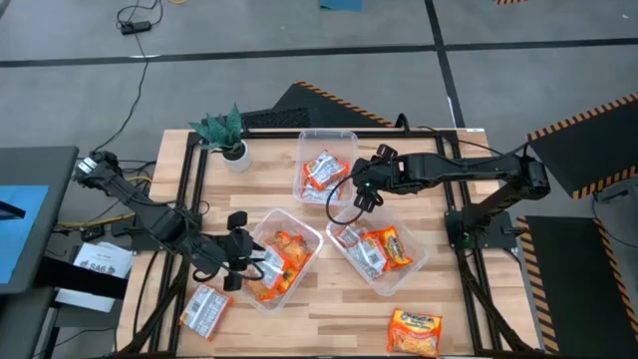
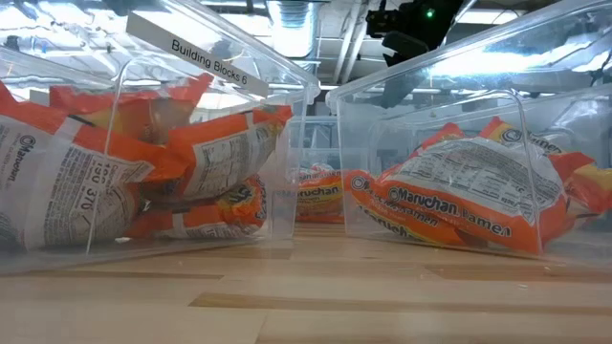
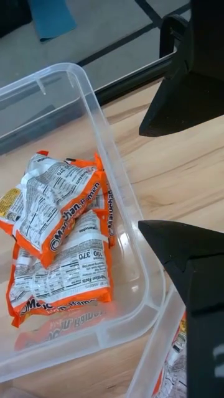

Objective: Sort Maruchan noodles
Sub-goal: Put the noodle pack into the bottom left transparent bin

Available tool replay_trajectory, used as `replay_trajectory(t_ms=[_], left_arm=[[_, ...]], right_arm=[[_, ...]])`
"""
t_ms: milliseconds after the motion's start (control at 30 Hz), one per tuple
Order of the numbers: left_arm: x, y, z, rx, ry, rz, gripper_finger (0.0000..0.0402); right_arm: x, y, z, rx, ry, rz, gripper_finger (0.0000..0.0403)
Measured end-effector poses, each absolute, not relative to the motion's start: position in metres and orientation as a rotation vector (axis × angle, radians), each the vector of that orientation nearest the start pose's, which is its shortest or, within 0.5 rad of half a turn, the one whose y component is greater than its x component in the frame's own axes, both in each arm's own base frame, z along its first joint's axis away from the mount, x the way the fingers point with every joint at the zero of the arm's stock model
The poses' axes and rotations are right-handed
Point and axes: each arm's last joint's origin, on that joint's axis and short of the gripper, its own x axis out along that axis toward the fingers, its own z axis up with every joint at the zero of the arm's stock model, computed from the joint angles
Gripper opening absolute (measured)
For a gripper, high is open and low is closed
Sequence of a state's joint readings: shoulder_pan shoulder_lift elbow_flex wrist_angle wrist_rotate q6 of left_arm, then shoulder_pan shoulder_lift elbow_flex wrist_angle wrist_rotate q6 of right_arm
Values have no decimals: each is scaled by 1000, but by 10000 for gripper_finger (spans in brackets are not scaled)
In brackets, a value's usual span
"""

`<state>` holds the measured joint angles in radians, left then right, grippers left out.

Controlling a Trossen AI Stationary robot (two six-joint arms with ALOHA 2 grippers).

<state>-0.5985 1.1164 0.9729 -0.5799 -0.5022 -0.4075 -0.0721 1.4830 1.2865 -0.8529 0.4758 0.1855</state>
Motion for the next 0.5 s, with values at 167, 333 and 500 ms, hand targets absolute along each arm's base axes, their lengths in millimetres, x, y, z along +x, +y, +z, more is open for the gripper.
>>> replay_trajectory(t_ms=[167,333,500], left_arm=[[179,-118,312,-149,669,-94,147],[160,-136,309,-227,763,-193,153],[135,-161,301,-341,852,-191,151]], right_arm=[[294,-35,296,-48,987,-589,255],[294,-34,296,-48,986,-589,255],[294,-34,297,-48,986,-589,255]])
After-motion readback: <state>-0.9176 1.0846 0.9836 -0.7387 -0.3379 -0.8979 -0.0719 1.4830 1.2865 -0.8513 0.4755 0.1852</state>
